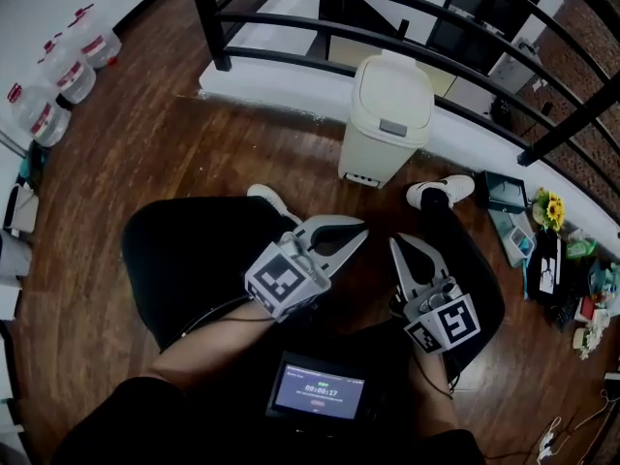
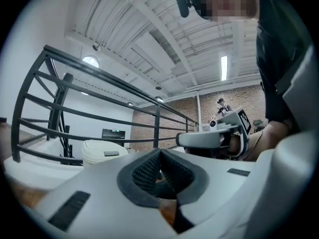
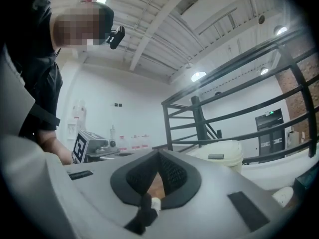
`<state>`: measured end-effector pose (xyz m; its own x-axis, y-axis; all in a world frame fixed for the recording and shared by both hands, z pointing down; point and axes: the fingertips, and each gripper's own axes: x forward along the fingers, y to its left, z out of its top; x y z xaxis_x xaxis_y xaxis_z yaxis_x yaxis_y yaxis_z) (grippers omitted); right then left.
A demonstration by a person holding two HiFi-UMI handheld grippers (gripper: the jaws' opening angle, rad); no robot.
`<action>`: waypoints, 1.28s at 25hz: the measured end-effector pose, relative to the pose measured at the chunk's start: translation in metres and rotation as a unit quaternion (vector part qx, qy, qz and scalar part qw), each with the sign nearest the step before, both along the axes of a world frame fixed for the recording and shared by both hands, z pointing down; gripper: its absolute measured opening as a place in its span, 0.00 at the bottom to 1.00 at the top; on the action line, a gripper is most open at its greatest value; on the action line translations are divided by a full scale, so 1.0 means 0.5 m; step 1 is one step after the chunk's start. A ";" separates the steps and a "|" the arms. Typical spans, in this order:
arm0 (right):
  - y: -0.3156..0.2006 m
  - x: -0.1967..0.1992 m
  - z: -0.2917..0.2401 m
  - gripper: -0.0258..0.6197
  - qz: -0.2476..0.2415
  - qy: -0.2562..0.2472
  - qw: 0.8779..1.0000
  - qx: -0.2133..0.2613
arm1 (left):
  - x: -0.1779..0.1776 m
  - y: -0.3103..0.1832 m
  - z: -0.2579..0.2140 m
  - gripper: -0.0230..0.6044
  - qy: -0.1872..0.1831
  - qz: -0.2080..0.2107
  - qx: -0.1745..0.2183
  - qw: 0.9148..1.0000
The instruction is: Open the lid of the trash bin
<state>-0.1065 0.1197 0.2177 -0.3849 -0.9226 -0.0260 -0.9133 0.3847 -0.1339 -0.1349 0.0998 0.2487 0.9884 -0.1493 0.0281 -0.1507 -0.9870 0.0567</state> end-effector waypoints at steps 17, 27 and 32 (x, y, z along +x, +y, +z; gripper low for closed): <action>0.013 -0.027 0.008 0.07 -0.015 0.027 1.000 0.001 | 0.002 0.034 -0.024 0.10 0.007 0.023 0.013 1.000; 0.003 -0.036 0.017 0.07 -0.023 0.023 0.999 -0.005 | -0.001 0.024 -0.024 0.10 0.007 0.019 0.020 1.000; 0.002 -0.037 0.018 0.07 -0.023 0.024 0.999 -0.006 | -0.003 0.022 -0.022 0.10 0.006 0.018 0.020 1.000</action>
<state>-0.1250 0.1209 0.2266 -0.4274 -0.9040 0.0041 -0.9001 0.4251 -0.0954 -0.1361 0.1107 0.2376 0.9933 -0.1146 0.0116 -0.1148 -0.9932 0.0189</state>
